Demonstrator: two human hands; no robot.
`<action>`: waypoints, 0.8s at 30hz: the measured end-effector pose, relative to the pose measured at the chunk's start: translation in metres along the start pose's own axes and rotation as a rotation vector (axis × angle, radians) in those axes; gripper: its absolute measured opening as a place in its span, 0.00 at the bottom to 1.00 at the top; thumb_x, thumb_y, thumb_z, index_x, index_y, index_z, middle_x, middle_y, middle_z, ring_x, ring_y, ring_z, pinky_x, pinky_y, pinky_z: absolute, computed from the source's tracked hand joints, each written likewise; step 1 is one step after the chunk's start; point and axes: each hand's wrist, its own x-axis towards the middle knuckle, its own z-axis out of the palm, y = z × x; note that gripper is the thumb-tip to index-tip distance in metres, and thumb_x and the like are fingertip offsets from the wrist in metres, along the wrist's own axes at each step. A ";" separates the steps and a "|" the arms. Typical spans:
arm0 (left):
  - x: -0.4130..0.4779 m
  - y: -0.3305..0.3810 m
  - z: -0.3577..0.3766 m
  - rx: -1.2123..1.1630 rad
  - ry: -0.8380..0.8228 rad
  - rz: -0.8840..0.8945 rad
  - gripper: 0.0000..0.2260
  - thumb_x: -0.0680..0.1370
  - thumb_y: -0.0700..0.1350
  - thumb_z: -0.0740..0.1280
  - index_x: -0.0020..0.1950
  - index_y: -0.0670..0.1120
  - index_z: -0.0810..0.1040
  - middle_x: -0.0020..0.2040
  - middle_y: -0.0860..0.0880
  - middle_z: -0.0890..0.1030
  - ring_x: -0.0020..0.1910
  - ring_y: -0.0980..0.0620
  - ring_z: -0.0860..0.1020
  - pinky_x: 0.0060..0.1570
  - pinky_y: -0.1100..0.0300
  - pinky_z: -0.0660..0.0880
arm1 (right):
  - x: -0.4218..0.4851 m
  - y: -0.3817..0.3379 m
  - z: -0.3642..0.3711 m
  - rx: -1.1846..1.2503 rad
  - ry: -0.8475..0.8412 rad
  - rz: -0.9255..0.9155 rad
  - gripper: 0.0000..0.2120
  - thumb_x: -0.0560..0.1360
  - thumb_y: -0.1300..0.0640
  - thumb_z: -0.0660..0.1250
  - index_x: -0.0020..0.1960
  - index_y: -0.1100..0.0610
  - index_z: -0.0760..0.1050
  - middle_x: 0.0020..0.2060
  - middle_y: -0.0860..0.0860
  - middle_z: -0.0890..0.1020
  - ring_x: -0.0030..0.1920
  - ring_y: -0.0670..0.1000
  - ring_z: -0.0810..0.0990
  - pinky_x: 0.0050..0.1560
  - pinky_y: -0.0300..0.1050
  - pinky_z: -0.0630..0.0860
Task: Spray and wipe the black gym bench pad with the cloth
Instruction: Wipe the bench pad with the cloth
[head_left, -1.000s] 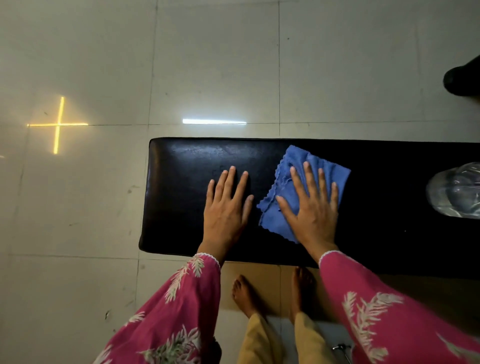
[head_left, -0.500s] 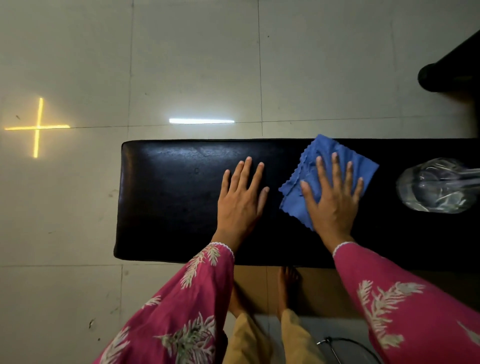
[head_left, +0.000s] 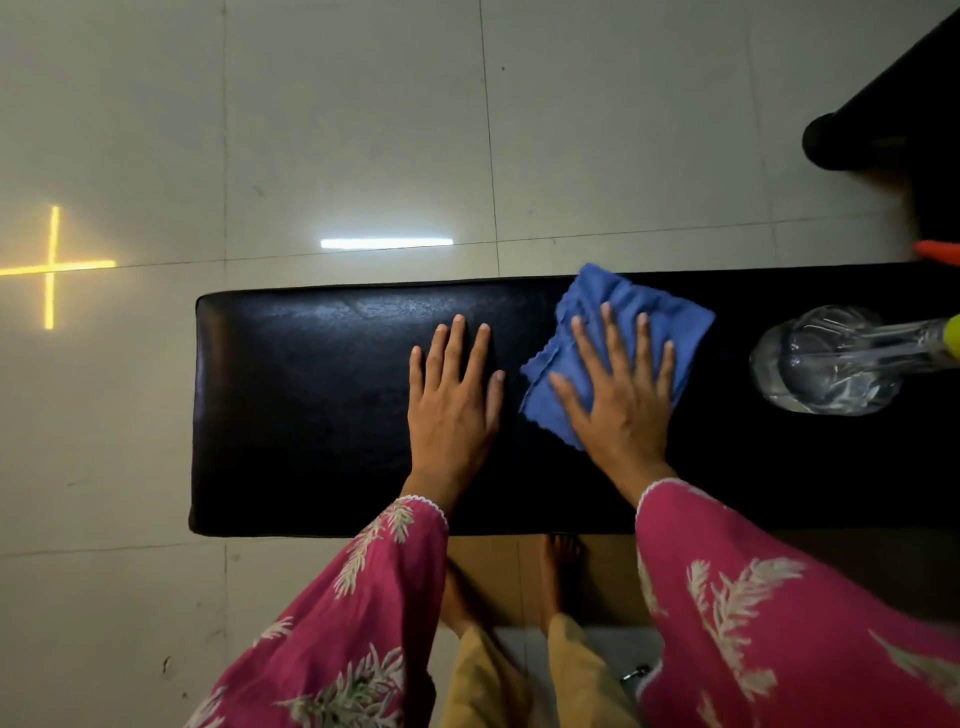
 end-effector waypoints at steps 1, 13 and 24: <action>0.000 0.003 0.000 -0.006 -0.003 -0.002 0.23 0.78 0.53 0.52 0.71 0.46 0.67 0.71 0.42 0.67 0.71 0.43 0.63 0.70 0.50 0.48 | -0.004 0.002 0.000 -0.011 -0.027 -0.080 0.30 0.77 0.35 0.45 0.74 0.48 0.57 0.74 0.52 0.60 0.73 0.58 0.54 0.71 0.59 0.45; 0.010 0.026 -0.001 -0.037 -0.010 0.069 0.23 0.78 0.52 0.52 0.72 0.46 0.66 0.72 0.43 0.67 0.71 0.44 0.63 0.69 0.48 0.53 | 0.005 0.029 -0.007 0.010 -0.042 -0.037 0.30 0.76 0.35 0.46 0.74 0.49 0.57 0.74 0.51 0.60 0.73 0.56 0.55 0.71 0.58 0.47; 0.008 0.033 0.009 -0.006 -0.028 0.069 0.23 0.78 0.52 0.52 0.71 0.46 0.66 0.71 0.44 0.67 0.71 0.44 0.64 0.70 0.47 0.53 | -0.006 0.029 -0.022 0.090 -0.031 0.032 0.31 0.76 0.34 0.40 0.75 0.47 0.50 0.75 0.55 0.56 0.74 0.60 0.53 0.70 0.61 0.47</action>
